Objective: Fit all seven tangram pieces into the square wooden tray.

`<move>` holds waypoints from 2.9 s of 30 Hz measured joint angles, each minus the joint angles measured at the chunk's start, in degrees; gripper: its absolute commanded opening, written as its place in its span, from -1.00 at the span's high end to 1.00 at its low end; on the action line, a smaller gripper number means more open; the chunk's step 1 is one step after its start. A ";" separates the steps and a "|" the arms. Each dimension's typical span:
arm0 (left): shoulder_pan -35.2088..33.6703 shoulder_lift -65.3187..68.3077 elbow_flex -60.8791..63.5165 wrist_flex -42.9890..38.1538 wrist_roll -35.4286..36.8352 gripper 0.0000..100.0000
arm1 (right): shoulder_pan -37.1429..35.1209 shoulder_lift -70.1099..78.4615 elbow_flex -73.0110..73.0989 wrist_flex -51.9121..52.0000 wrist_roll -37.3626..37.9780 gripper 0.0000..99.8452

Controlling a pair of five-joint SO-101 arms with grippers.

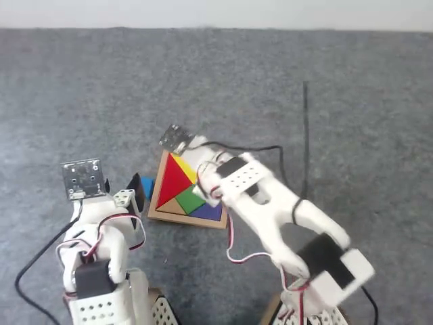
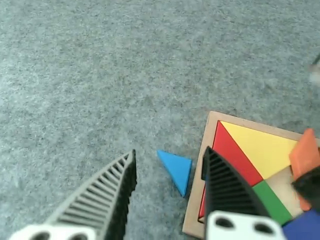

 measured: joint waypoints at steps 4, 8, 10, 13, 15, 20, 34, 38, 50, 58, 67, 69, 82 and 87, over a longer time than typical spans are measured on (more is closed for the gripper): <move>0.00 -0.26 0.00 0.00 0.00 0.59 | 4.04 -4.22 2.64 -1.58 -1.67 0.98; 0.00 -0.26 0.00 0.00 0.00 0.59 | 4.40 -4.48 6.95 -10.99 -6.07 0.98; 0.00 -0.26 0.00 0.00 0.00 0.59 | 4.40 -3.25 7.38 -15.65 -6.59 0.98; 0.00 -0.26 0.00 0.00 0.00 0.59 | 4.48 0.00 7.38 -19.60 -6.86 0.98; 0.00 -0.26 0.00 0.00 0.00 0.59 | 4.40 2.29 6.86 -20.57 -6.86 0.98; 0.00 -0.26 0.97 -0.88 0.00 0.59 | 4.66 6.86 2.64 -21.10 -7.03 0.98; 0.00 -0.26 0.97 -1.32 0.00 0.59 | 7.30 8.00 -4.57 -5.01 -8.18 0.98; 0.00 -0.26 0.97 -1.32 0.00 0.59 | 6.59 8.00 -4.57 -4.48 -15.56 0.98; 0.00 -0.26 0.97 -1.32 0.00 0.59 | 8.00 4.92 -7.21 0.70 -15.74 0.98; 0.00 -0.26 0.97 -1.32 0.00 0.59 | 7.91 -11.43 7.12 -1.05 -7.91 0.99; 0.00 -0.26 0.97 -1.32 0.00 0.59 | 4.22 -5.71 15.30 -14.24 -8.00 0.99; 0.00 -0.26 0.97 -1.32 0.00 0.59 | 4.13 -3.96 13.10 -13.36 -8.00 0.99; 0.00 -0.26 0.97 -1.32 0.00 0.59 | 4.22 -8.62 9.14 -2.29 -8.00 0.99; 0.00 -0.26 0.97 -1.32 0.00 0.59 | 4.22 -18.29 14.51 -3.69 -8.00 0.99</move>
